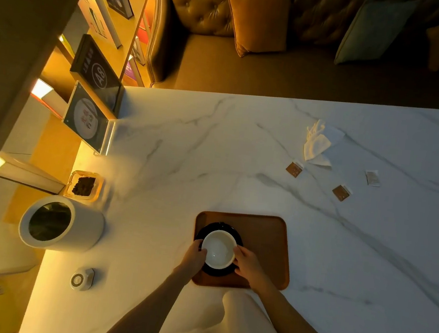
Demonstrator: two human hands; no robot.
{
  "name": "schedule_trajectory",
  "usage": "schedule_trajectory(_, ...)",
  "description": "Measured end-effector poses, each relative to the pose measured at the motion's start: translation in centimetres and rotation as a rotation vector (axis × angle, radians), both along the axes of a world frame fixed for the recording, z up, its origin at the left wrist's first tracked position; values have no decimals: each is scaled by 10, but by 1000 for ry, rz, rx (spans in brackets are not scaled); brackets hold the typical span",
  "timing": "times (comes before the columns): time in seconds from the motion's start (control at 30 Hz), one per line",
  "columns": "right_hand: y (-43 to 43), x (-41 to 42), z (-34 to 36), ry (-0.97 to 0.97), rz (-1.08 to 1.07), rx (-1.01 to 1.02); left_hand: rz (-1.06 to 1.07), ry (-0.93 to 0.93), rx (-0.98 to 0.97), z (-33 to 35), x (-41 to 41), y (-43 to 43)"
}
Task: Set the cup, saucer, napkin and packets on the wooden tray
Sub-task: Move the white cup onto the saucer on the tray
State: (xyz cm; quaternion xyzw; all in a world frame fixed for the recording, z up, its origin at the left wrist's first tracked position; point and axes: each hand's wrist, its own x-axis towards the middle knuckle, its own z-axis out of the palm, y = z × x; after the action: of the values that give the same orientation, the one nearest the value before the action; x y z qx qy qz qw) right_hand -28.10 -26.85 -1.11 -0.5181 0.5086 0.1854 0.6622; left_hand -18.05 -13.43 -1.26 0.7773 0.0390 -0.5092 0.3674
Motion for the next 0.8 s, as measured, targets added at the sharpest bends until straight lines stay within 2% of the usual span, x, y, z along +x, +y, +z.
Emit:
schedule_trajectory(0.17, -3, 0, 3, 3, 40, -13, 5, -102, 55, 3, -5, -3)
schedule_trajectory(0.33, -24, -16, 16, -48, -26, -152, -97, -469, 249, 12, -3, -18)
schedule_trajectory(0.5, -71, -55, 26, -54, -122, -374, -282, -750, 161, 20, -7, -65)
schedule_trajectory(0.63, -124, -93, 27, 10, -146, -474, -375, -795, 83, 20, -26, -120)
schedule_trajectory(0.8, -195, -131, 21, 66, -126, -464, -385, -706, 73, 12, -60, -186)
